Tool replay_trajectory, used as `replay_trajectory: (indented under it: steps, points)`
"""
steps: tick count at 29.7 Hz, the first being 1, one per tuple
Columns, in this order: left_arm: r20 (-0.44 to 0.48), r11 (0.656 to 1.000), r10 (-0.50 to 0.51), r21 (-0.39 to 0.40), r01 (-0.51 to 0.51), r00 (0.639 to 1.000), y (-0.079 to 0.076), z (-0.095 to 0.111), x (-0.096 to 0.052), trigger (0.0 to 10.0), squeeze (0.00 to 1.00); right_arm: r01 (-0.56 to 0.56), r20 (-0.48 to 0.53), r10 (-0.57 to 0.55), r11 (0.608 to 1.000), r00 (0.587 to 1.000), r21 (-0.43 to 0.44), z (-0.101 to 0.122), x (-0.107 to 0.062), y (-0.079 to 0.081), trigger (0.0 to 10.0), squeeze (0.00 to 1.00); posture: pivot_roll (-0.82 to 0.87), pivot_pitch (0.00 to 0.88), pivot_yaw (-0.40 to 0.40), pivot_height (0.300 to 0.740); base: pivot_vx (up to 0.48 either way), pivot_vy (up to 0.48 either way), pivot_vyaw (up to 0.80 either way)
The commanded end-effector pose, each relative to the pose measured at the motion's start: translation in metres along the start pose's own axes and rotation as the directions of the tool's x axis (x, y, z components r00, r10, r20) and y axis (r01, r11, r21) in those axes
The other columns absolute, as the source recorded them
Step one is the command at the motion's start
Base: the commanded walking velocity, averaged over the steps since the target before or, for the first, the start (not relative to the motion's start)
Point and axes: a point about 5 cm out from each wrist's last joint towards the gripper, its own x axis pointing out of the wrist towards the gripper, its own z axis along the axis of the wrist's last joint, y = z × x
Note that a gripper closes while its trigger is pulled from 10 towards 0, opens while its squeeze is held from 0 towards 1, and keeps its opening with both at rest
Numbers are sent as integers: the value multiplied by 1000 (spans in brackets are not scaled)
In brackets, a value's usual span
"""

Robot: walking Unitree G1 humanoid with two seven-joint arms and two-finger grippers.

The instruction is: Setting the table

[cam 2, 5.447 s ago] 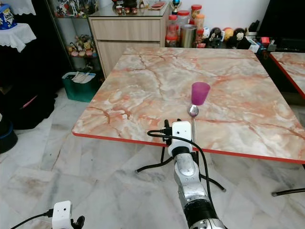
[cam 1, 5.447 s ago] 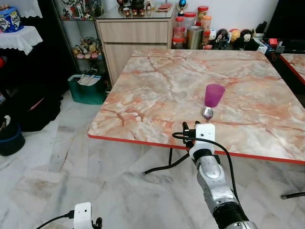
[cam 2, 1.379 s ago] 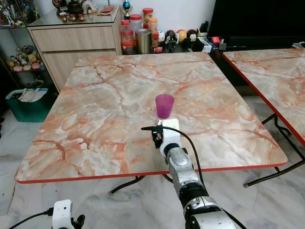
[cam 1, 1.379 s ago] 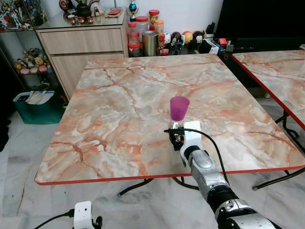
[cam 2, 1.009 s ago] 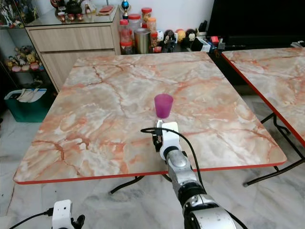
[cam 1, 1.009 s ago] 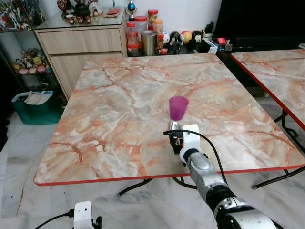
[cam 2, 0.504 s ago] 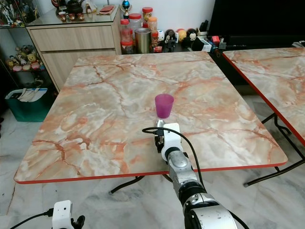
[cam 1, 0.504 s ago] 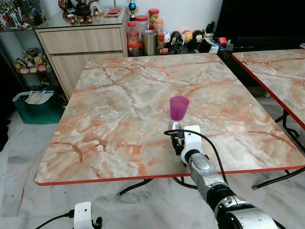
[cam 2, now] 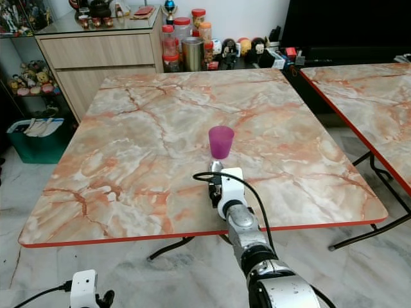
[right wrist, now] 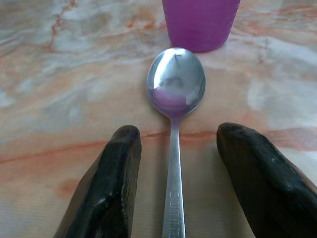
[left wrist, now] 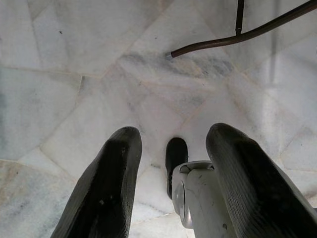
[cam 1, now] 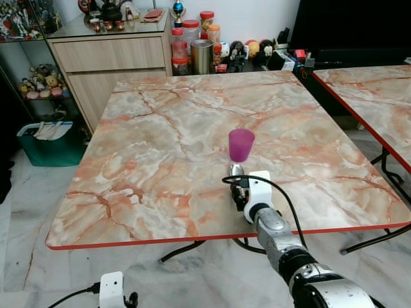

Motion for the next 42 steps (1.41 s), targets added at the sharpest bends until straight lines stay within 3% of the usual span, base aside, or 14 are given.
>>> replay_trajectory:
  steps: [1,13,14,15,42]
  points:
    - [-26,1000,7,-7,-7,1000,2,-5,-1,10000,0,-7,-4,7,1000,1000,-4,2,1,1,10000,0,96,0,29,740,0,0,0]
    - [-39,1000,-4,-13,3,999,-1,-7,-1,10000,0,-30,-57,28,999,998,-32,-6,0,6,10000,0,93,0,25,740,0,0,0]
    - [-39,1000,-4,-14,4,999,-1,-7,-1,10000,0,-35,-54,33,999,998,-29,-6,0,6,4235,0,93,0,25,740,0,0,0]
    - [-40,1000,-5,-15,4,999,-1,-7,-1,10000,0,-40,-50,38,999,998,-26,-6,0,7,0,0,93,0,25,740,0,0,0]
    - [-51,1000,-21,10,21,998,-2,-8,-1,10000,0,-70,-30,69,997,997,-42,-1,1,15,0,0,94,0,21,740,0,0,0]
